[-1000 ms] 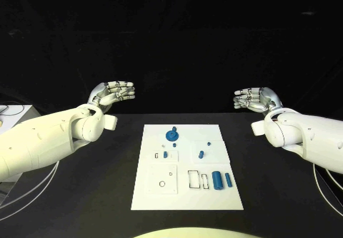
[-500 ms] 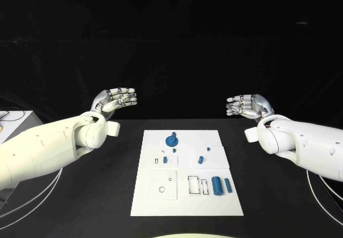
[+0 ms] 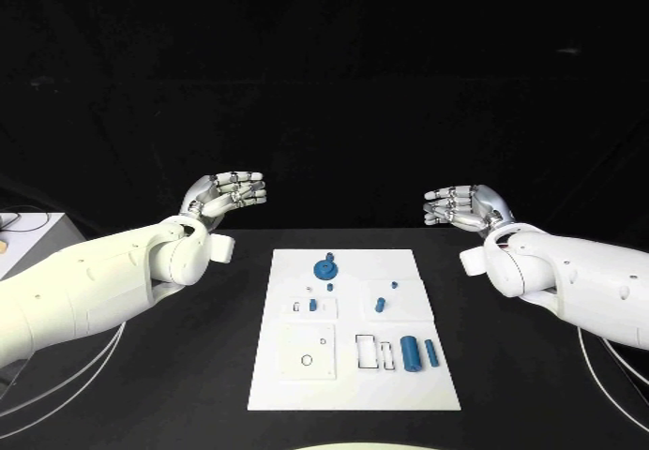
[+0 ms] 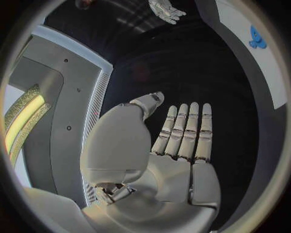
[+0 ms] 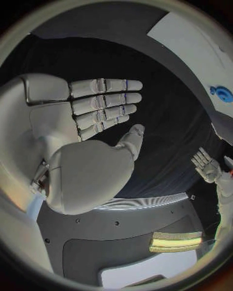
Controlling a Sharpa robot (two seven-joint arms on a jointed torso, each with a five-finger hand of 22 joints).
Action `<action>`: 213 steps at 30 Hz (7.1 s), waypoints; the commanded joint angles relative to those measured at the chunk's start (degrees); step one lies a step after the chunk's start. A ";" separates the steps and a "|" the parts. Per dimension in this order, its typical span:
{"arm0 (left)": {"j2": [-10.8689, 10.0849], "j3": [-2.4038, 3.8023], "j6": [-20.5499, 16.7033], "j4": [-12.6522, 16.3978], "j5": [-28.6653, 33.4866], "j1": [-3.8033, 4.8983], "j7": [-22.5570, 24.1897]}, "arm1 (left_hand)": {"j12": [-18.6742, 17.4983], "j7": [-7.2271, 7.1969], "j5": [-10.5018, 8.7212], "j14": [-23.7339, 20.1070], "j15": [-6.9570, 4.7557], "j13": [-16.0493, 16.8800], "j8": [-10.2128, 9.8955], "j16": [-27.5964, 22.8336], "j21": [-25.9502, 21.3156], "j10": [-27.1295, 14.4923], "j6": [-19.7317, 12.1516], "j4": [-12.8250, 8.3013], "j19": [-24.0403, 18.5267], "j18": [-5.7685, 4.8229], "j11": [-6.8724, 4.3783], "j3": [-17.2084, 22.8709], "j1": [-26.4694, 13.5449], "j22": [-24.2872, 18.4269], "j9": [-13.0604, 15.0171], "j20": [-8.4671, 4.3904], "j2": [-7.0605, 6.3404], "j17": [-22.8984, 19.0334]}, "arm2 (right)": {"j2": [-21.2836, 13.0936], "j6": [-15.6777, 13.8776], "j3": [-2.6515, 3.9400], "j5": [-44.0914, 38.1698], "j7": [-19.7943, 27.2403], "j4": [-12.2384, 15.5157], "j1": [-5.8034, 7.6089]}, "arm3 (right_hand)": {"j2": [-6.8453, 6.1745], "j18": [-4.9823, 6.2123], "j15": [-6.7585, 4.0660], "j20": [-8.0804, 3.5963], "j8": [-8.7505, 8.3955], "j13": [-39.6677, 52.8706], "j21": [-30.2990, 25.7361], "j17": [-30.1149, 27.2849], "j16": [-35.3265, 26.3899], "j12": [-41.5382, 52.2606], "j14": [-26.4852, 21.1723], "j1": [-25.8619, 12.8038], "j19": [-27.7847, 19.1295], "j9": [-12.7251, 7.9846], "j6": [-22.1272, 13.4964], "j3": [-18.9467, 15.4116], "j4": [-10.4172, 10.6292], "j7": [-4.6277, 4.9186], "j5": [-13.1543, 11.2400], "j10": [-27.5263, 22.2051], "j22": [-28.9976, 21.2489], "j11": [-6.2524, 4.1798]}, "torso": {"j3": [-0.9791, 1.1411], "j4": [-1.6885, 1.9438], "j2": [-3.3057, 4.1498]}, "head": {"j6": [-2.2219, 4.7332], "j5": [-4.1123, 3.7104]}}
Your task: Assemble the parts on the task board
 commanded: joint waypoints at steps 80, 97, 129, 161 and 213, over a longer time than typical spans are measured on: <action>0.71 0.07 -0.04 0.27 -0.49 -0.17 0.72 | -0.57 3.69 0.27 0.19 0.35 -0.02 -0.44 -0.42 -0.44 -0.31 -0.03 -0.01 0.79 -0.49 0.56 -0.37 0.33 -0.33 -0.30 -0.02 0.13 -0.28 | -0.87 1.26 0.01 -1.89 0.88 0.92 -0.30 | 0.69 0.34 -0.07 -0.04 -0.20 -0.05 -0.51 -0.43 -0.14 0.08 0.53 -0.05 0.74 -0.15 0.62 -0.10 -0.10 0.01 -0.19 0.58 -0.54 0.11 | 0.62 0.00 -0.07 | -1.05 0.18; 0.79 0.07 0.05 0.24 -0.49 -0.19 0.77 | -0.57 3.69 0.27 0.19 0.35 -0.02 -0.44 -0.42 -0.44 -0.31 -0.03 -0.01 0.79 -0.49 0.56 -0.37 0.33 -0.33 -0.30 -0.02 0.13 -0.28 | -0.92 1.24 0.01 -1.89 0.88 0.89 -0.34 | 0.69 0.34 -0.07 -0.04 -0.20 -0.05 -0.51 -0.43 -0.14 0.08 0.53 -0.05 0.74 -0.15 0.62 -0.10 -0.10 0.01 -0.19 0.58 -0.54 0.11 | 0.65 0.02 -0.02 | -1.16 0.30; 0.78 0.07 0.13 0.21 -0.52 -0.23 0.72 | -0.62 3.72 0.28 0.30 0.37 0.00 -0.46 -0.54 -0.61 -0.32 0.08 -0.08 0.94 -0.51 0.59 -0.42 0.43 -0.52 -0.43 -0.02 0.16 -0.40 | -0.90 1.26 0.01 -1.89 0.82 0.85 -0.34 | 0.73 0.34 -0.11 -0.08 -0.23 -0.06 -0.57 -0.66 -0.16 0.03 0.74 0.01 0.99 -0.20 0.78 -0.01 -0.15 -0.02 -0.20 0.70 -0.84 0.09 | 0.72 0.01 -0.09 | -1.55 0.41; 1.28 0.06 -0.47 0.67 -0.78 -0.28 0.09 | -0.29 2.38 0.29 1.62 -0.13 0.07 -0.10 -0.56 -1.25 0.92 1.32 -0.21 1.61 -0.42 -0.16 -0.25 0.74 -1.26 -0.80 -0.07 0.50 -0.72 | 0.42 1.66 0.00 -1.89 0.78 1.85 -0.98 | 0.76 0.34 -0.13 -0.11 -0.24 -0.06 -0.60 -0.78 -0.17 0.00 0.84 0.04 1.11 -0.22 0.86 0.04 -0.17 -0.03 -0.21 0.76 -0.99 0.07 | 0.74 -0.32 -0.23 | -0.18 0.03; 11.93 0.28 28.34 -5.82 -52.77 9.13 -58.87 | 56.84 -3.88 0.24 41.17 -10.83 41.65 19.94 78.64 73.02 9.49 3.50 12.85 37.58 -5.96 -8.75 -7.61 -7.29 63.38 12.82 -11.28 -0.27 69.46 | -2.55 1.07 0.01 -4.78 -0.97 10.55 2.27 | 0.82 0.30 -0.10 -0.12 -0.38 -0.09 -0.71 -1.09 -0.29 -0.13 0.88 -0.05 1.28 -0.32 0.86 0.09 -0.11 0.02 -0.24 0.70 -1.37 0.11 | 1.51 0.19 5.48 | -1.89 0.73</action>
